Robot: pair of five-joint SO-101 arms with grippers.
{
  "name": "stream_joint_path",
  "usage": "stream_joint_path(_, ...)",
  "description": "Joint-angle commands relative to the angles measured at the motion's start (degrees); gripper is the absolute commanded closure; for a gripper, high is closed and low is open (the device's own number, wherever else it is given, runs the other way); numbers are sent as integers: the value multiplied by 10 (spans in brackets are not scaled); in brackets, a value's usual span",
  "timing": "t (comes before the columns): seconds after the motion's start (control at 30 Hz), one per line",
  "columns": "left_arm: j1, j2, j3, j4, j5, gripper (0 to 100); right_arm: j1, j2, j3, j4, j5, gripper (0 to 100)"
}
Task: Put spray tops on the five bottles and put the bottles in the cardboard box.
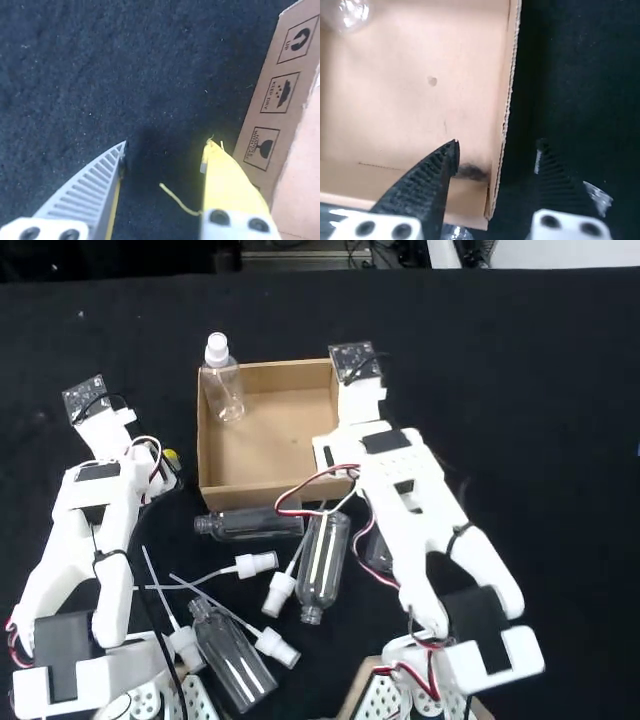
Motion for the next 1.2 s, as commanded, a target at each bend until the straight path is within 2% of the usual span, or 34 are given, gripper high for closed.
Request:
stream_joint_path(0.0,7,-3,-6,-10,4,787,1,11,-38,-17,22,817)
stream_joint_path(0.23,7,-3,-6,-10,2,787,49,26,-37,-17,21,875)
stream_joint_path(0.57,6,-3,-6,-10,2,787,33,58,-37,-17,61,894)
stream_joint_path(0.73,6,-3,-6,-10,2,787,38,57,-39,-17,62,991)
stream_joint_path(0.87,6,-3,-6,-10,2,787,38,57,-38,-16,68,988)
stream_joint_path(1.0,6,-3,-6,-10,1,787,40,57,-36,-10,117,988)
stream_joint_path(1.17,6,-3,-6,-10,1,787,55,57,-36,-10,122,988)
